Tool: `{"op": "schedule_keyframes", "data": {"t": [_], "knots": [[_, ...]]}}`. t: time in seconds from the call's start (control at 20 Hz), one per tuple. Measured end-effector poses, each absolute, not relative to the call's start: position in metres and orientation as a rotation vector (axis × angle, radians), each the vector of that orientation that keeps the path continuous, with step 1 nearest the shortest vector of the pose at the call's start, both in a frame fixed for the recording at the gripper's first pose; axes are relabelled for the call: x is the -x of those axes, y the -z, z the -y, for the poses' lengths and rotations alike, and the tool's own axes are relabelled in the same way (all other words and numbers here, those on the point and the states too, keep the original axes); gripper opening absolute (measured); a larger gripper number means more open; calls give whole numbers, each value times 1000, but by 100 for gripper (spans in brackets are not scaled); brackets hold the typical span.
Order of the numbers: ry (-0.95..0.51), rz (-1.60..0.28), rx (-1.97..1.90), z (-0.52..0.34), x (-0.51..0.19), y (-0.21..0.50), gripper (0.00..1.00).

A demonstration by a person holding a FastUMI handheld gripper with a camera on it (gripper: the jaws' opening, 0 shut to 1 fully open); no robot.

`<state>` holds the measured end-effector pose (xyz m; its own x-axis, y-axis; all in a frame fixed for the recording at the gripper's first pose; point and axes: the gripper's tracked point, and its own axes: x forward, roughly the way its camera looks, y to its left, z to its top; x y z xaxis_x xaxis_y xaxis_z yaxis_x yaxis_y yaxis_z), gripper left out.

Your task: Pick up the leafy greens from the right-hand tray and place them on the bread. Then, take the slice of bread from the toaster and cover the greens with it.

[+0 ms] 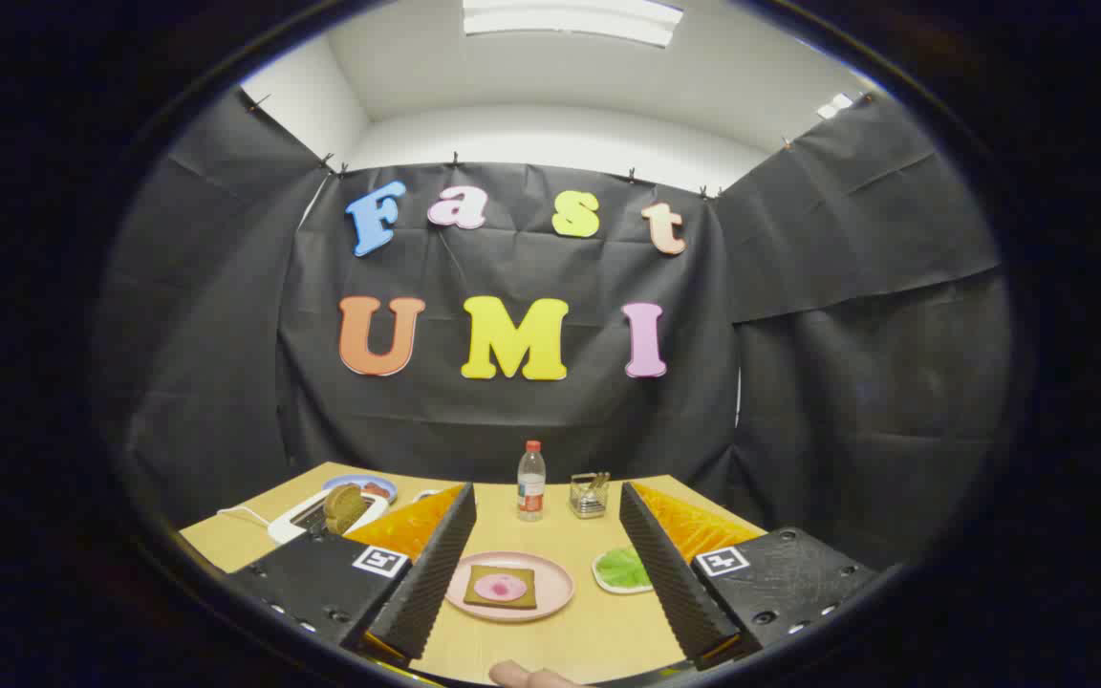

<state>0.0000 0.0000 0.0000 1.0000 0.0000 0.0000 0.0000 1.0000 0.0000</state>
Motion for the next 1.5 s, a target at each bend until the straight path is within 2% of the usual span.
{"op": "schedule_keyframes", "data": {"t": [0.9,1.5], "knots": [[-129,7,-21,9,-23,4,93],[-13,-89,-24,129,-127,42,93]]}}
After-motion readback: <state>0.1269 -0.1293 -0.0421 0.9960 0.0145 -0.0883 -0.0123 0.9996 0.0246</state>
